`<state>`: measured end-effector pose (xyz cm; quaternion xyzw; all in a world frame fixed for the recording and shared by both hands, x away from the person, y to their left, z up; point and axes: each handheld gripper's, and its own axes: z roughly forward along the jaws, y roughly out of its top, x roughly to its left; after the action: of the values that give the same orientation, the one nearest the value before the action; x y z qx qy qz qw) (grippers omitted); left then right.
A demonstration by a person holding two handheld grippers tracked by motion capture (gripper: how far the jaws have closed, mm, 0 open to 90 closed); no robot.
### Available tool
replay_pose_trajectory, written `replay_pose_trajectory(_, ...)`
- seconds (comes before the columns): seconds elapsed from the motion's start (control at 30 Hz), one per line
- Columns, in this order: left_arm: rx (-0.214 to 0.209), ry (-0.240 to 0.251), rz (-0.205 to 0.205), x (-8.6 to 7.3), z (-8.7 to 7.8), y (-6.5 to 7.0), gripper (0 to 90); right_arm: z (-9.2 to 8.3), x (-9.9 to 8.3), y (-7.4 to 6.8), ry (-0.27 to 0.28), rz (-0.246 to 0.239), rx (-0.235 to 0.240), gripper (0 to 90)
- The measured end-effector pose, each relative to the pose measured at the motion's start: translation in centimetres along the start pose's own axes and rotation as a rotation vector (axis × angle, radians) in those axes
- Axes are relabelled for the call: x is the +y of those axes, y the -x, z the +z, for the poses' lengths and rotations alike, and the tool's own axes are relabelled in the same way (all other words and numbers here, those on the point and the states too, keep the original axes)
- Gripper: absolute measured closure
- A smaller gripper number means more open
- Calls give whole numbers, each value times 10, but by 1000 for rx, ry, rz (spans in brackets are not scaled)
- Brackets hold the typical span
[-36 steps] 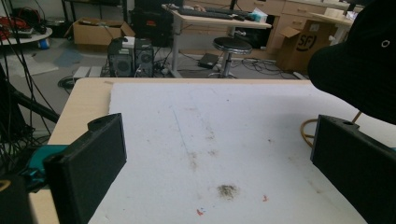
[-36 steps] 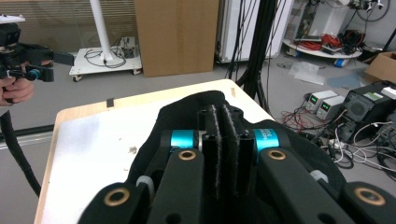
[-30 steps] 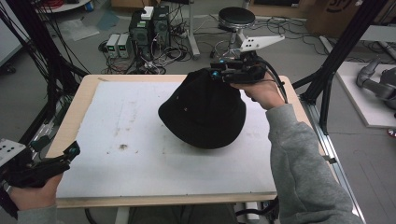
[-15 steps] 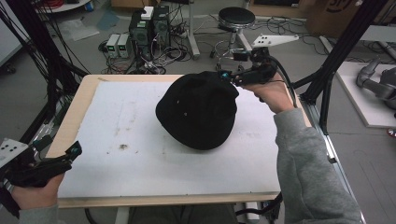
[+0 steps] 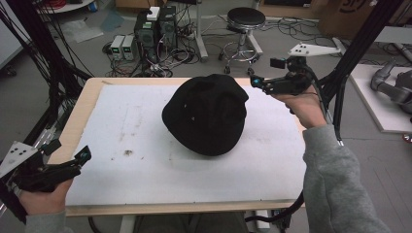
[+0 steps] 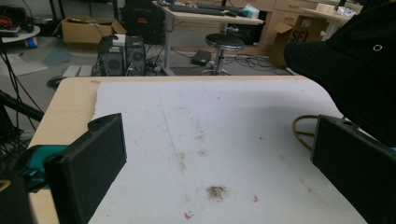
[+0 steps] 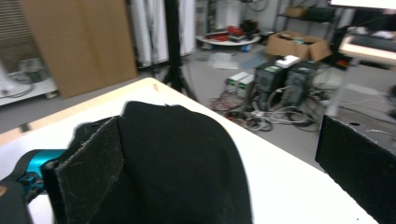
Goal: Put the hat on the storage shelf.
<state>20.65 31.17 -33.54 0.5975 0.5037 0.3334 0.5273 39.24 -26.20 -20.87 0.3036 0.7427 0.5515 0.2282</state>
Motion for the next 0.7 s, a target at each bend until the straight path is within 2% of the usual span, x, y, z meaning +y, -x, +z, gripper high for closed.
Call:
replay_pose_trajectory(0.07,-4,-1,3,0,2,1,39,-9,-6,1,4,7,-15,11)
replay_pose_trajectory(0.1,-6,-3,4,1,3,2,39,-16,-12,2,9,6,-45,11)
replay_pose_trajectory(0.23,-15,-5,6,1,8,4,39,-27,-22,5,2,29,-92,11)
replay_pose_trajectory(0.27,-18,-6,8,1,9,5,39,-33,-30,5,-1,42,-137,11)
replay_pose_trajectory(0.3,-21,-6,9,2,10,6,39,-37,-34,6,-1,48,-159,11)
replay_pose_trajectory(0.37,-26,-5,8,2,12,7,39,-40,-38,6,-2,56,-176,11)
replay_pose_trajectory(0.4,-28,-6,8,2,13,7,39,-46,-47,6,-1,73,-215,11)
replay_pose_trajectory(0.5,-35,-9,11,3,16,9,39,-54,-60,4,5,81,-274,11)
replay_pose_trajectory(0.53,-35,-7,10,3,17,10,39,-54,-60,4,5,81,-274,11)
replay_pose_trajectory(0.57,-38,-9,11,3,18,10,39,-58,-69,3,3,102,-307,11)
replay_pose_trajectory(0.63,-39,-9,11,3,20,11,39,-60,-73,3,5,108,-314,11)
replay_pose_trajectory(0.7,-42,-11,9,2,22,12,39,-63,-86,4,9,117,-336,11)
